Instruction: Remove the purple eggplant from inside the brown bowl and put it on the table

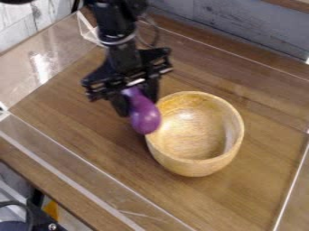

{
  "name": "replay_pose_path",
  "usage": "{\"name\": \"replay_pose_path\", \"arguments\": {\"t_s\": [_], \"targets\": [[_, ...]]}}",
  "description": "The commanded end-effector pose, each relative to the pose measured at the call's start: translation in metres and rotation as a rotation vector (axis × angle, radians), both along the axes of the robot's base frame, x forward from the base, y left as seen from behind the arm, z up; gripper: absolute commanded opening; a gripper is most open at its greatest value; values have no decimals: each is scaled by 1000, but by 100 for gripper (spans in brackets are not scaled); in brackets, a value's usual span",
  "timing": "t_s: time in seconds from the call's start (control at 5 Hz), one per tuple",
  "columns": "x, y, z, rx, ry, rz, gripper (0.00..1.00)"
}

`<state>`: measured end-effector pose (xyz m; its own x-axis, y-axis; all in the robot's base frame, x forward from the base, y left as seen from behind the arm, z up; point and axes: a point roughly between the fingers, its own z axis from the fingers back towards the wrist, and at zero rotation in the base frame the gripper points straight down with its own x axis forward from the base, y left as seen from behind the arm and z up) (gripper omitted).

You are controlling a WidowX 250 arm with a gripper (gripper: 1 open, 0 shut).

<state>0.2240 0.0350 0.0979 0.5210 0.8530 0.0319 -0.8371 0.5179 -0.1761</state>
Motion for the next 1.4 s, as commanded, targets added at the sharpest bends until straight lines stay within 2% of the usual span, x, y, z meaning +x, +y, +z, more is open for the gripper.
{"name": "replay_pose_path", "arguments": {"t_s": [0.0, 0.2, 0.4, 0.6, 0.8, 1.0, 1.2], "targets": [[-7, 22, 18, 8, -59, 74, 0], [-18, 33, 25, 11, -69, 164, 0], [-21, 37, 29, 20, -79, 274, 0], [-26, 38, 32, 41, -86, 365, 0], [-36, 37, 31, 62, -88, 364, 0], [-46, 27, 31, 81, -83, 331, 0], [-47, 28, 21, 104, -78, 272, 0]]}}
